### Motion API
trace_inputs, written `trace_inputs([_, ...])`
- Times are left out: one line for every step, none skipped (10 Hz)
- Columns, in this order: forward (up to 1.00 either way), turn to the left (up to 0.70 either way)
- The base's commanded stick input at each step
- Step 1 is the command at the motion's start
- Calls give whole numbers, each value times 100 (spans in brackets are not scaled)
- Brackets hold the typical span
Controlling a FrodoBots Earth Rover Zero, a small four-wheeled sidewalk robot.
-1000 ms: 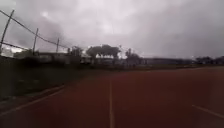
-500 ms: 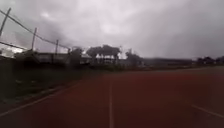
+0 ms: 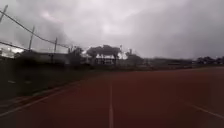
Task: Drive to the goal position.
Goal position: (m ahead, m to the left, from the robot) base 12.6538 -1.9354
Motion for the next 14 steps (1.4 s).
trace_inputs([50, 0])
trace_inputs([50, 0])
trace_inputs([50, 0])
trace_inputs([50, 0])
trace_inputs([50, 0])
trace_inputs([50, 0])
trace_inputs([50, 0])
trace_inputs([50, 0])
trace_inputs([50, 0])
trace_inputs([50, 0])
trace_inputs([50, 0])
trace_inputs([50, 0])
trace_inputs([50, 0])
trace_inputs([50, 0])
